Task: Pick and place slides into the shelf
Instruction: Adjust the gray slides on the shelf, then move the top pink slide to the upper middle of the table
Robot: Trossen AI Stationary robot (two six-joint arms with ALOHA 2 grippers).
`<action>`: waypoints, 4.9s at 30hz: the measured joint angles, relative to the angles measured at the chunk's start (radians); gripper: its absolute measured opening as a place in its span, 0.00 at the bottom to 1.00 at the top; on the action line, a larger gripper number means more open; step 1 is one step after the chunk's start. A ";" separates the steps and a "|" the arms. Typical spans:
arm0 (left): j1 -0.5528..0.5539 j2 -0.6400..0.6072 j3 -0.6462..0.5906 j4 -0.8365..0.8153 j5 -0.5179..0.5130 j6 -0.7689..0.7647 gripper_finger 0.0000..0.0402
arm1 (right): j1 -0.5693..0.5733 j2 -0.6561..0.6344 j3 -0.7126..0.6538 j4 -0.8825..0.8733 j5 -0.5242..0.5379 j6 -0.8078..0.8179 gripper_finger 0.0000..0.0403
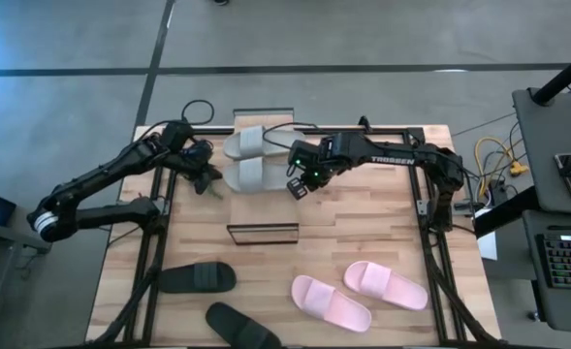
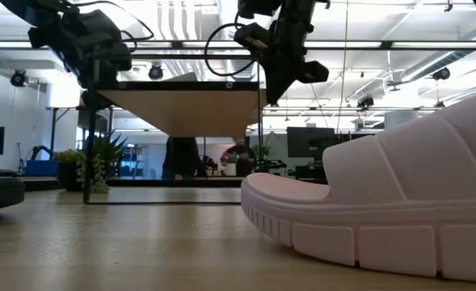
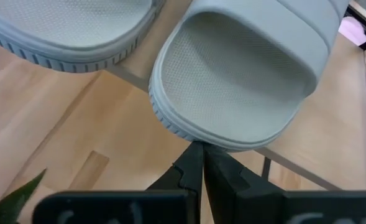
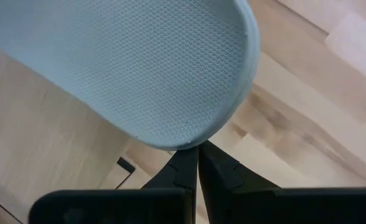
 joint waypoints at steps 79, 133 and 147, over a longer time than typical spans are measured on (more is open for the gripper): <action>0.000 -0.393 -0.013 -0.198 -0.010 -0.089 0.00 | 0.982 -0.343 -0.618 0.108 0.069 1.500 0.51; 0.000 -0.318 -0.013 -0.152 -0.037 -0.166 0.00 | 0.283 -0.773 -1.200 0.707 0.302 0.704 0.03; -0.001 -0.289 -0.013 -0.081 -0.078 -0.169 0.00 | -0.090 -0.782 -1.284 0.856 -0.126 0.272 0.03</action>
